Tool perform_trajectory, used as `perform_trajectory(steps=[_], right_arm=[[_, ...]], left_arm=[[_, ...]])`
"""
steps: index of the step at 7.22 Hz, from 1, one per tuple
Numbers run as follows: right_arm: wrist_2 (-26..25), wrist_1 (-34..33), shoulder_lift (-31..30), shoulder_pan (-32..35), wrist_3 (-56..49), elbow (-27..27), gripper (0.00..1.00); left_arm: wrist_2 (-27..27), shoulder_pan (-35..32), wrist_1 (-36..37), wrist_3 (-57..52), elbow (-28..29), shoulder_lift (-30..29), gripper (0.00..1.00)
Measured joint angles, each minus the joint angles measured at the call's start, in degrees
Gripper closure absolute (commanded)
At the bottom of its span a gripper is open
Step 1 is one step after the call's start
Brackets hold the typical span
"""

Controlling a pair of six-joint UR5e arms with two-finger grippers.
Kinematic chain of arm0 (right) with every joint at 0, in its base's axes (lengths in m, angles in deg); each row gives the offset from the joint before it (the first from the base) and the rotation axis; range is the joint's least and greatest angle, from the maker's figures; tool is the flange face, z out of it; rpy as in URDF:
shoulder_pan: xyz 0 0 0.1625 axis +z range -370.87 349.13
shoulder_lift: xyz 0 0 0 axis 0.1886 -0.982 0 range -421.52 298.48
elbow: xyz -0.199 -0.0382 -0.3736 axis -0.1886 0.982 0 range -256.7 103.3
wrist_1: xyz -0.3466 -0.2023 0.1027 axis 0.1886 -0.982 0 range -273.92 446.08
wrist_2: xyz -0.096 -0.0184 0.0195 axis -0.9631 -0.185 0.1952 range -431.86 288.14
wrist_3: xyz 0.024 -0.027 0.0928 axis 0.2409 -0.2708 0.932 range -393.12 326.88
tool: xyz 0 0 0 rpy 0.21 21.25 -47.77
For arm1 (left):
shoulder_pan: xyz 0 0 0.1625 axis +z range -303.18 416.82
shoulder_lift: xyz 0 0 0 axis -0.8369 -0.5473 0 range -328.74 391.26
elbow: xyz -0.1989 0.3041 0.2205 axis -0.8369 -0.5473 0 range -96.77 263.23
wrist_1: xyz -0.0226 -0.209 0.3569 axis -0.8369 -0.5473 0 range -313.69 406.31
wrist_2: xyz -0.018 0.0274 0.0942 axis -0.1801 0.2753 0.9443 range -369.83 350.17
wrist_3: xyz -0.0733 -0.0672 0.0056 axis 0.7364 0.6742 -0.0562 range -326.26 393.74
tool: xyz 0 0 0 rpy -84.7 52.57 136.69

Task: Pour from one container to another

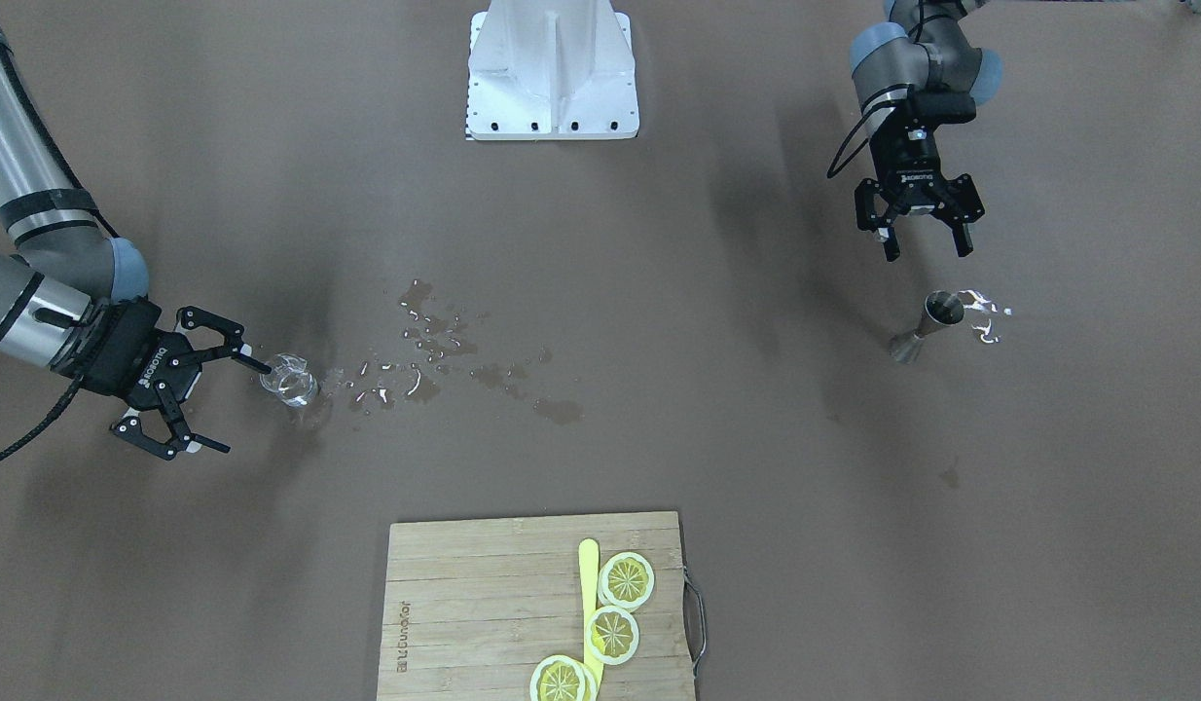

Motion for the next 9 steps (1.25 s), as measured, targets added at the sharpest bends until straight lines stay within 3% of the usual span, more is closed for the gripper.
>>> perform_trajectory(steps=[3, 5, 7, 9], right_arm=[[-0.2, -17.7, 3.9, 3.0, -0.1, -0.4, 0.0], [-1.5, -34.0, 6.1, 5.2, -0.2, -1.6, 0.0], [-3.8, -51.4, 6.4, 8.0, -1.3, -6.0, 0.0], [-4.6, -67.5, 6.0, 10.9, -1.7, -11.2, 0.0]], left_arm=[[-1.9, 0.3, 0.2, -6.2, -10.0, 2.8, 0.01], [-10.9, -2.7, 0.3, -17.3, -15.4, 1.0, 0.01], [-26.8, -13.0, 1.7, -33.5, -16.1, -4.7, 0.01], [-48.1, -27.5, 5.1, -45.6, -12.8, -13.3, 0.01]])
